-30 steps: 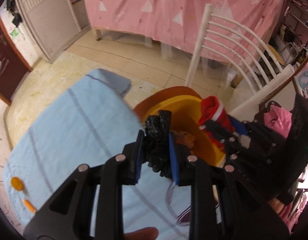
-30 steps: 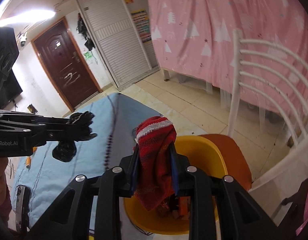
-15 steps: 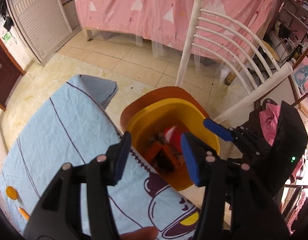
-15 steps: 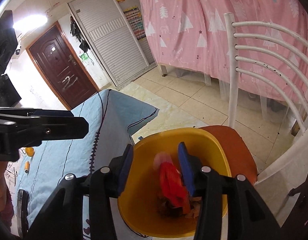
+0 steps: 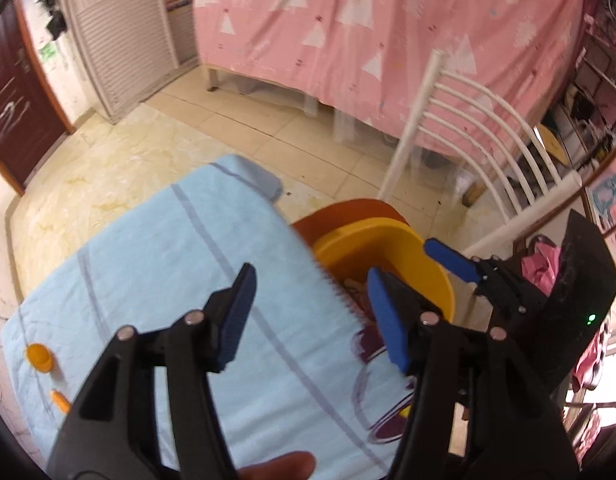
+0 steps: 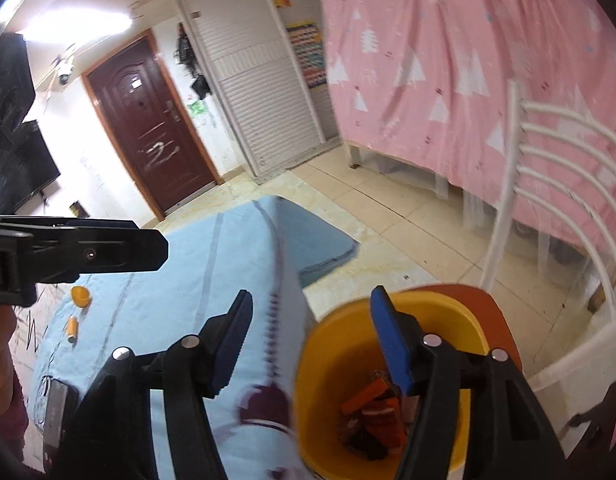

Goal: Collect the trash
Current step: 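Move both tools back over the bedsheet, then grasp the yellow cup with the left tool while the right tool grasps the orange thread spool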

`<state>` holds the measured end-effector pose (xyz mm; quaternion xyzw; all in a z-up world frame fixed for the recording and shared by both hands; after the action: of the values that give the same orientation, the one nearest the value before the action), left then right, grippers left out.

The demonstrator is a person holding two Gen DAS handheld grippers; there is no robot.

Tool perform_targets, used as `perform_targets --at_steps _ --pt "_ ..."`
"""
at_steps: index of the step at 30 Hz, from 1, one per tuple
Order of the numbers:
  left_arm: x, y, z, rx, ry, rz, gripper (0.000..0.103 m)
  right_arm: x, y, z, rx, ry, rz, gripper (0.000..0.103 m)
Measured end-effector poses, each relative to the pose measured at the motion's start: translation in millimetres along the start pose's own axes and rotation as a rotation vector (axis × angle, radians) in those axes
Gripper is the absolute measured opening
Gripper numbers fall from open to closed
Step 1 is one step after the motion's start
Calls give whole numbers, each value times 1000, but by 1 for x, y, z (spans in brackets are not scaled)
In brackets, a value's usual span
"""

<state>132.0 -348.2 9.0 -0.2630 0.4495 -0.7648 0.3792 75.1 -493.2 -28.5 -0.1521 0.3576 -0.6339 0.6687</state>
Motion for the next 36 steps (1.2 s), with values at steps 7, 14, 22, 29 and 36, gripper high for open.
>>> perform_targets --at_steps 7,14,22,29,36 --pt "-91 -34 -27 33 -125 89 56 -76 12 15 -10 -121 69 64" --pt "-176 -57 -61 36 -223 196 56 -157 40 16 -60 -221 173 66" --pt "-250 -66 -93 19 -322 253 56 -238 72 2 -153 -346 243 67" --pt "-286 -53 -117 -14 -384 234 56 -280 86 -10 -205 -427 286 67" --pt "-311 -29 -133 -63 -468 171 56 -320 102 -21 -262 -484 346 67"
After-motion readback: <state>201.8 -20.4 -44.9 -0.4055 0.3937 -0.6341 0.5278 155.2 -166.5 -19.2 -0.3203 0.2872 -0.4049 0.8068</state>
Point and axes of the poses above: each gripper's, at about its wrist camera, not at the fingertips, and y roughly the way its jaws point, x to its right, z to its top, the point moved 1 cm from there along y, roughly the way its jaws point, and after that the axes turned 4 degrees about -x, right-handed, at the moved point
